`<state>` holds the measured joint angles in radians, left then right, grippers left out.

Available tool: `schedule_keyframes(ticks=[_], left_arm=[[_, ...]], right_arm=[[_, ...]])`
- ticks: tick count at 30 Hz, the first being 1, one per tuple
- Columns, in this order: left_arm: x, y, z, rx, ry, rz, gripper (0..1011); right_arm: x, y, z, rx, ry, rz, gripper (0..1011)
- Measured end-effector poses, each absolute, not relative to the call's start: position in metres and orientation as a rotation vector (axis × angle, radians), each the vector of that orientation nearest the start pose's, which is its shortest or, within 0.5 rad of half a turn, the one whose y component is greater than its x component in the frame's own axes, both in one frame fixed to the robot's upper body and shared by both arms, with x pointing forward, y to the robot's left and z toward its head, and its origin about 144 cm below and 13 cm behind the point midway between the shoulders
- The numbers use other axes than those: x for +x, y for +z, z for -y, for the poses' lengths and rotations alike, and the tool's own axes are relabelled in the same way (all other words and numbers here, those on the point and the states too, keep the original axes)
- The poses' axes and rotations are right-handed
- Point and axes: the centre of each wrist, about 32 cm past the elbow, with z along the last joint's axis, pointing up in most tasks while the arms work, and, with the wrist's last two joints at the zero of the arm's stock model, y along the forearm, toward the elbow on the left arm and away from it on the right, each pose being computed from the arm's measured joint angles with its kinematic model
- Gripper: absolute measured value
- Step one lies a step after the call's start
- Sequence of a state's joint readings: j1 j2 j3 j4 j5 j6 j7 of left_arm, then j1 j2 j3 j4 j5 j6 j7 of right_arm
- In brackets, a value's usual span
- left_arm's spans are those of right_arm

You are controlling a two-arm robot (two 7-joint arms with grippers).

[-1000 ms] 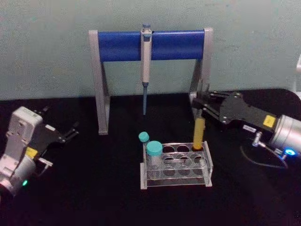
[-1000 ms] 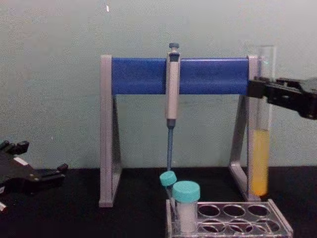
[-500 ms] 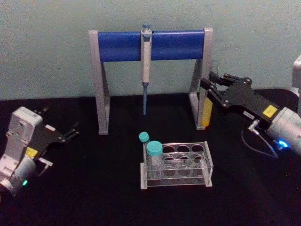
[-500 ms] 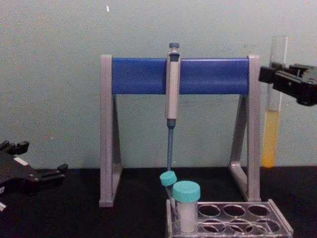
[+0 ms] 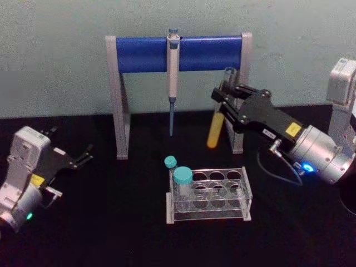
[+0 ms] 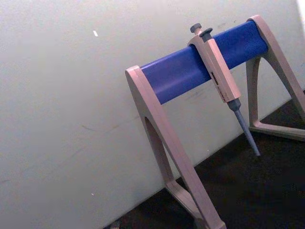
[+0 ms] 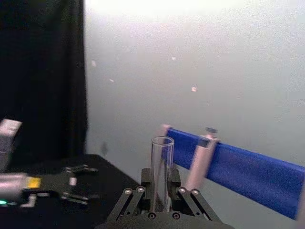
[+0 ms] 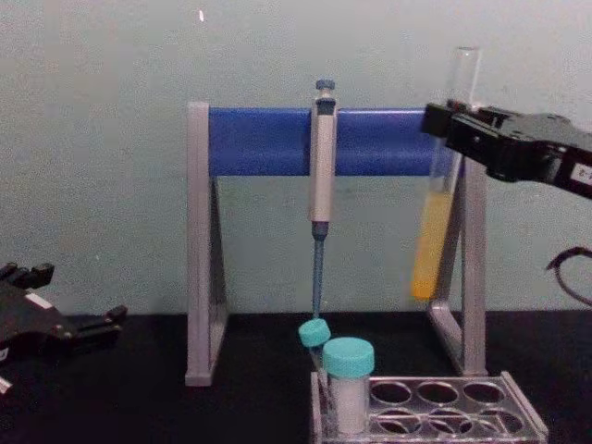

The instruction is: Pick up the test tube from the test tube rack, shake it, then place it back into the test tube rack.

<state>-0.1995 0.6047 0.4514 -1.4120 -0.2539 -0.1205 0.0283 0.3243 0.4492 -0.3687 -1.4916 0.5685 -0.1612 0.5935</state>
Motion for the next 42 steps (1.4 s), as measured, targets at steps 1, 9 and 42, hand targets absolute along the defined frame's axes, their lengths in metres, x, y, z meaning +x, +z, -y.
schedule_keyframes(ticks=[1, 9, 42], left_arm=[[0.489, 1.14, -0.31, 0.304, 1.248, 0.285, 1001], [0.489, 1.14, -0.31, 0.304, 1.248, 0.285, 1001], [0.489, 1.14, -0.31, 0.304, 1.248, 0.285, 1001]], right_arm=[[0.53, 1.214, 0.262, 0.194, -0.653, 0.159, 234], [0.529, 1.215, 0.27, 0.189, -0.531, 0.112, 234], [0.53, 1.189, 0.281, 0.119, -0.566, 0.108, 234]])
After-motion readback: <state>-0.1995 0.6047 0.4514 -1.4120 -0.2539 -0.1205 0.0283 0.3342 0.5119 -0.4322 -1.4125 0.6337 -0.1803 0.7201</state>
